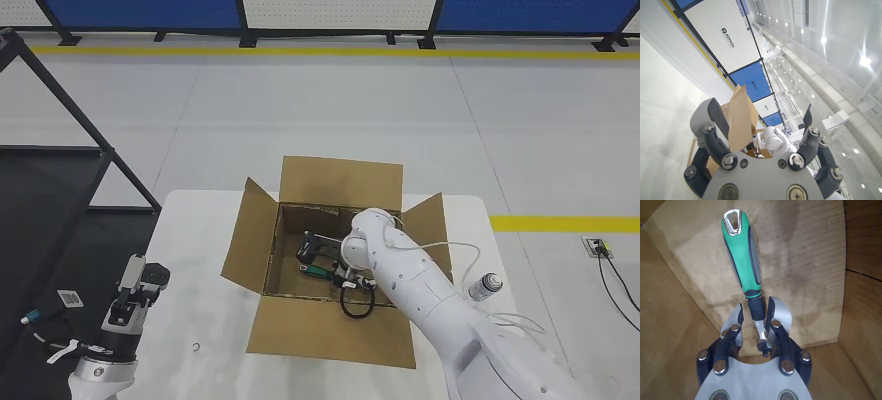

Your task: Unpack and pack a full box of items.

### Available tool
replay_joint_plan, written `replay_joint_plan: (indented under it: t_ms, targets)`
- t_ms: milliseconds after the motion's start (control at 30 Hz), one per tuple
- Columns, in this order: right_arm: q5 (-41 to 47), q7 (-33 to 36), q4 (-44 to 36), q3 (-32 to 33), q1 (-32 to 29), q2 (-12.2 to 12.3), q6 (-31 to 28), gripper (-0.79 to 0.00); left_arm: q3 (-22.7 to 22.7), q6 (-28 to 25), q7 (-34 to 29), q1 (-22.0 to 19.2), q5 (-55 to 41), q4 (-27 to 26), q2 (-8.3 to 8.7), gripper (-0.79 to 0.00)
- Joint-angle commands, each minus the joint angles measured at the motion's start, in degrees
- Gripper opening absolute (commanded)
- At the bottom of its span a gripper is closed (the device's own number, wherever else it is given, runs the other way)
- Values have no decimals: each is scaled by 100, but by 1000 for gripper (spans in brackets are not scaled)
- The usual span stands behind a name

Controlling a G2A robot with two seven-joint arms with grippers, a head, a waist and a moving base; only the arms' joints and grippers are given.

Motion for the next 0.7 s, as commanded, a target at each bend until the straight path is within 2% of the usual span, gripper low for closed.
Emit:
replay_joint_plan:
  t_ms: [0,167,433,667]
  targets:
    - [-12,-22,59,-7,6,-26,-24,-486,0,0,0,0,0,0,0,0]
    - [-40,-29,219,-24,19,-102,-45,-579,0,0,0,0,0,0,0,0]
    - [-84,-4,442,-38,56,-218,40,-785,0,0,0,0,0,0,0,0]
    - [-121,-76,583,-29,120,-286,-2,-785,0,0,0,0,0,0,0,0]
